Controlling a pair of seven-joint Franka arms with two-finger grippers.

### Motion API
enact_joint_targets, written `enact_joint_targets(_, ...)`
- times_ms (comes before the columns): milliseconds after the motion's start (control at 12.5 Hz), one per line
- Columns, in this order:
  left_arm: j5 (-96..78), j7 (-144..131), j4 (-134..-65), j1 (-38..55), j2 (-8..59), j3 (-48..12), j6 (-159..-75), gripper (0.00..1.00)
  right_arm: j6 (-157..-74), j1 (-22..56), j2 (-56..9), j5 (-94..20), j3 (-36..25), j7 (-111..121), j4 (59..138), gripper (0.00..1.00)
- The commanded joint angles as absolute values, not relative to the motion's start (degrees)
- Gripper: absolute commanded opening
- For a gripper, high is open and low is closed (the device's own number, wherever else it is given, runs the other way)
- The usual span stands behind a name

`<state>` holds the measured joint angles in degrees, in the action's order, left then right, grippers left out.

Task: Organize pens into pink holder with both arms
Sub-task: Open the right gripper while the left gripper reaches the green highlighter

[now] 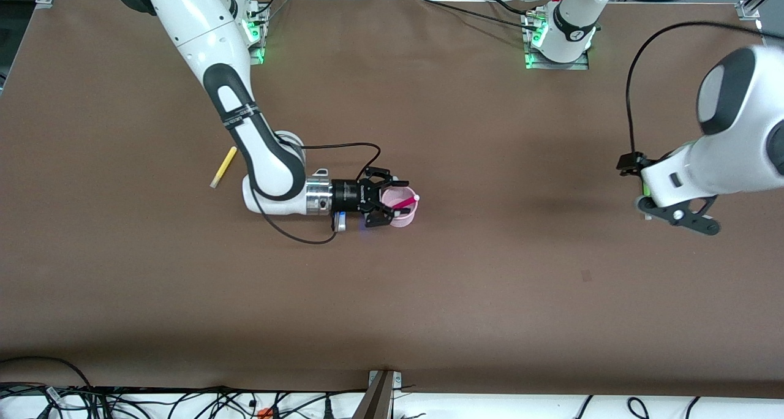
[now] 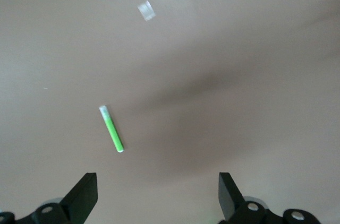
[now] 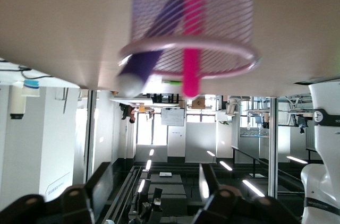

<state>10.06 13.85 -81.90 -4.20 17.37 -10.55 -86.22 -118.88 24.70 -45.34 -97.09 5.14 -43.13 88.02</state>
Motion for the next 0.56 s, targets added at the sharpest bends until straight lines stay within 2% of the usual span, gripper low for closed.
enact_joint_targets(0, 8.2, 13.1, -85.7, 3.1, 10.5, 0.1, -89.6, 1.0, -118.9, 23.6, -42.5, -96.6, 4.3, -42.6, 87.7, 1.0)
enact_joint_targets(241, 3.1, 9.8, -97.7, 2.5, 1.0, 2.1, -96.4, 1.0, -118.5, 23.6, -34.8, -78.5, 0.2, -42.8, 87.9, 1.0)
enact_joint_targets(482, 3.5, 10.4, -96.1, 2.4, 0.6, 1.4, -95.3, 1.0, -114.3, 23.6, -27.4, -63.5, -3.9, -42.5, 88.8, 1.0)
